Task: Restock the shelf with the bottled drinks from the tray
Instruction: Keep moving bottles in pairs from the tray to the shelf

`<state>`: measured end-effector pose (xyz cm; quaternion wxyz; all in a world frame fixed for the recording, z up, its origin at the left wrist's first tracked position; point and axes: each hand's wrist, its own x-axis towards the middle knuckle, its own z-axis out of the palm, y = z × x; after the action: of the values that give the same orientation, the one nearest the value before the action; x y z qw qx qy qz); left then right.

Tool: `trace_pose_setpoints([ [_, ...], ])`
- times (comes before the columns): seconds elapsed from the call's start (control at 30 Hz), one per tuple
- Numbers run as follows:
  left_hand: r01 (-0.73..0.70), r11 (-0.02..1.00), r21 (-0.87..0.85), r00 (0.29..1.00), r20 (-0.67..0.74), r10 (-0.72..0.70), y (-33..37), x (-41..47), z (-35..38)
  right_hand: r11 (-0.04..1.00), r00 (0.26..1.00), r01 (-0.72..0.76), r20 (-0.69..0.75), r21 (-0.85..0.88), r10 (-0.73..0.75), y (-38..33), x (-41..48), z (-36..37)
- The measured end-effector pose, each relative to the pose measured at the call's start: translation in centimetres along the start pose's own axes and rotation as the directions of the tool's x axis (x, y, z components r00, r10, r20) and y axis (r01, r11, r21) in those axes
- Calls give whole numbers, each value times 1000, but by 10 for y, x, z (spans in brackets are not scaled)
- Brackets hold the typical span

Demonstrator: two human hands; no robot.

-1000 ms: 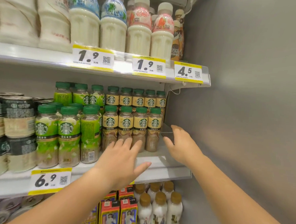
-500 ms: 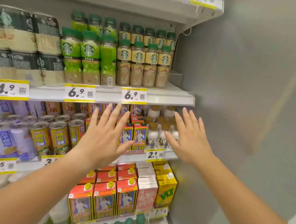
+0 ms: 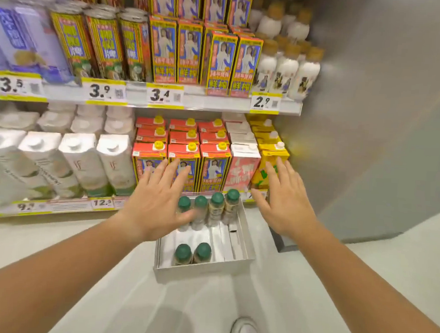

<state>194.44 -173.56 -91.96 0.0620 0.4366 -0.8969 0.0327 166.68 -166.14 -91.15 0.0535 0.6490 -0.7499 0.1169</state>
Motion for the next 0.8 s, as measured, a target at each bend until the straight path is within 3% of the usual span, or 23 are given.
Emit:
trace_pose_setpoints([
  [0.13,94,967,-236,993,95,-74,2,-27,52,999,993,-27,114,48,21,-1,-31,54],
  [0.2,240,832,-500,962,239,-134,2,-36,75,994,986,-52,164,95,36,-2,-42,78],
  [0.27,429,656,-621,891,412,-192,1,-41,95,979,974,-101,219,178,61,-4,-49,100],
  [0.37,611,488,-623,787,546,-288,-1,-33,116,915,957,-210,265,346,120,-8,-47,125],
  [0.6,769,238,-593,634,664,-395,-3,19,157,691,869,-478,406,542,283,-6,-21,173],
  [0.67,794,193,-577,600,692,-401,-4,36,175,637,856,-510,415,578,309,-2,-13,186],
  [0.8,854,151,-498,512,754,-411,-5,49,211,652,894,-449,300,611,334,-1,8,205],
])
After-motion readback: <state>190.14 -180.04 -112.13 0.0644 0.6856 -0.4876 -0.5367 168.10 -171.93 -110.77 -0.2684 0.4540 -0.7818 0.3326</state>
